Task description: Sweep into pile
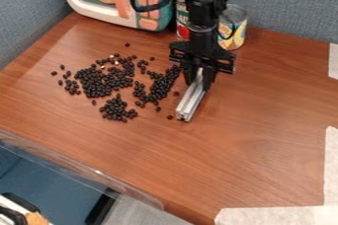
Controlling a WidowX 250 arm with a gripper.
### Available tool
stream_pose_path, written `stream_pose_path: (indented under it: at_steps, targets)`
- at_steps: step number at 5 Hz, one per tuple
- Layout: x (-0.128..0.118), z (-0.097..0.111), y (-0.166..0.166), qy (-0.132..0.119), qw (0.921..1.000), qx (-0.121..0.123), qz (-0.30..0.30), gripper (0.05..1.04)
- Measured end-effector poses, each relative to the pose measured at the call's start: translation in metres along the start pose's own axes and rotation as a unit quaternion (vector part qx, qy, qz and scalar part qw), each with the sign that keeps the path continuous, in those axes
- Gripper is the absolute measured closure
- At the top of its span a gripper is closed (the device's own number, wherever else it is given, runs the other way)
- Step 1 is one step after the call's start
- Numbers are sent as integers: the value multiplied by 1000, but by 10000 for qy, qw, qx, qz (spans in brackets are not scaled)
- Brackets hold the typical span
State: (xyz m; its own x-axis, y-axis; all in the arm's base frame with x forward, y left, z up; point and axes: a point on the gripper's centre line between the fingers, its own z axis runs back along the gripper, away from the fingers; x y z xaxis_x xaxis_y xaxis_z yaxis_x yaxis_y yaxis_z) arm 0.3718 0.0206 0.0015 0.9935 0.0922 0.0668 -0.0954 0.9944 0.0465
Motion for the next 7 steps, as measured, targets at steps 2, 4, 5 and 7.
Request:
stream_pose_path:
  at_steps: [2, 4, 5, 7]
  targets:
    - [-1, -1, 42, 81, 9994, 260, 221, 732]
    - [-5, -1, 65, 196, 9985, 310, 399, 732]
    - [-8, -1, 68, 243, 9982, 355, 412, 732]
    - [-8, 2, 52, 236, 9989, -276, 300, 732]
